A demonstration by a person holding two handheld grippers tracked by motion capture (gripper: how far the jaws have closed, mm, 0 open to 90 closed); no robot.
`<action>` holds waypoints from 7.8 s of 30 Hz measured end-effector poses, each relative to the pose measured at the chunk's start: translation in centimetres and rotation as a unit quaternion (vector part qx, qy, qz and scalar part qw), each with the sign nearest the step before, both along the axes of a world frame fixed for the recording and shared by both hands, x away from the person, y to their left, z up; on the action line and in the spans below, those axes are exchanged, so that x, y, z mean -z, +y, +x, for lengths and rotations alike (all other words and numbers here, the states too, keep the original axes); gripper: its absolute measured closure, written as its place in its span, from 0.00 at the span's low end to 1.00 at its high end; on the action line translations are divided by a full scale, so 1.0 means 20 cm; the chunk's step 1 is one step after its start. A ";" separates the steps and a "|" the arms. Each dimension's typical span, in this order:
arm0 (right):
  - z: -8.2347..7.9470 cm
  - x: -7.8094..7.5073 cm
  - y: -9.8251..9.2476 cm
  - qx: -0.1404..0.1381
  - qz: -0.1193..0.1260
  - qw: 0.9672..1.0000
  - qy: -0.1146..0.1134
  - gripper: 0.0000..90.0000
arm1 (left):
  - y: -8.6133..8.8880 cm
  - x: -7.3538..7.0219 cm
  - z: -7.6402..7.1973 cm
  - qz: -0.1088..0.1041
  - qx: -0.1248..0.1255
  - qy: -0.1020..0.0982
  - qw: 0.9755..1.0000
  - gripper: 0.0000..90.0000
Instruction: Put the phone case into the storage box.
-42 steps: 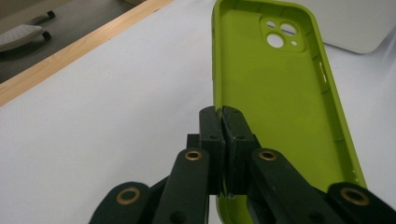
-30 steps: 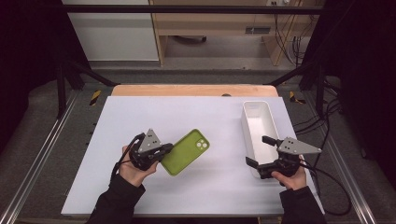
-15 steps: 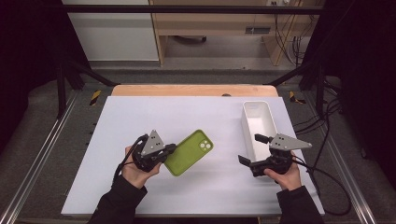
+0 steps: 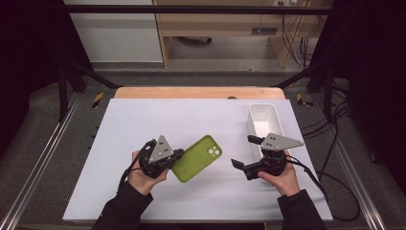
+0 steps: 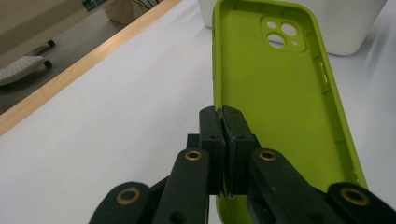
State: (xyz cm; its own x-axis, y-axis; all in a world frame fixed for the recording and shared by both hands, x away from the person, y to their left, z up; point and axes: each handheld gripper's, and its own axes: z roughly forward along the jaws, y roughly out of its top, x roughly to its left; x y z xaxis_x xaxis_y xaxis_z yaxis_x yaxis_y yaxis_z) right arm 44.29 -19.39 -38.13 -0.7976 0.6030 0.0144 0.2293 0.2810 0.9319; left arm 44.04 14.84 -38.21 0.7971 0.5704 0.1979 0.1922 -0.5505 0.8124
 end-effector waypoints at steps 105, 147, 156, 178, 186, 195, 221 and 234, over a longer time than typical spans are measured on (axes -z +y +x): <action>0.24 -0.08 0.23 -0.070 0.013 0.982 0.174 0.85 | -0.10 0.01 -0.08 0.041 0.020 -0.050 0.998 0.98; 0.21 -0.12 0.19 -0.055 -0.013 0.990 0.126 0.88 | -0.03 -0.02 -0.04 -0.049 0.002 -0.014 0.999 0.57; 0.20 -0.17 0.14 -0.047 -0.022 0.993 0.101 0.88 | 0.04 -0.02 0.02 -0.094 -0.021 -0.008 0.995 0.31; 0.16 -0.32 0.05 -0.034 -0.072 0.996 0.047 0.88 | 0.20 0.03 0.08 -0.143 -0.060 0.026 0.988 0.04; 0.14 -0.38 0.03 -0.033 -0.094 0.995 0.030 0.88 | 0.30 0.05 0.09 -0.164 -0.062 0.025 0.984 0.03; 0.13 -0.44 0.01 -0.029 -0.125 0.992 0.004 0.88 | 0.40 0.09 0.09 -0.164 -0.073 0.008 0.984 0.03; 0.11 -0.63 -0.05 -0.009 -0.161 0.986 -0.032 0.88 | 0.60 0.20 0.10 -0.167 -0.118 -0.006 0.979 0.02; 0.13 -0.69 -0.08 0.005 -0.189 0.981 -0.048 0.88 | 0.66 0.23 0.09 -0.171 -0.130 -0.003 0.977 0.02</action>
State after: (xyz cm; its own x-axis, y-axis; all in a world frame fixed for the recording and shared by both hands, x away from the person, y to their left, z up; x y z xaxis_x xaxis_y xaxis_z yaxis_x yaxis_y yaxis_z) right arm 46.79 -20.97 -24.43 -0.7789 0.5579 -0.2865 0.1500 0.6093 0.7786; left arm 45.89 28.05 -42.82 0.6163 0.7867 -0.0355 0.2847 -0.1807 0.9414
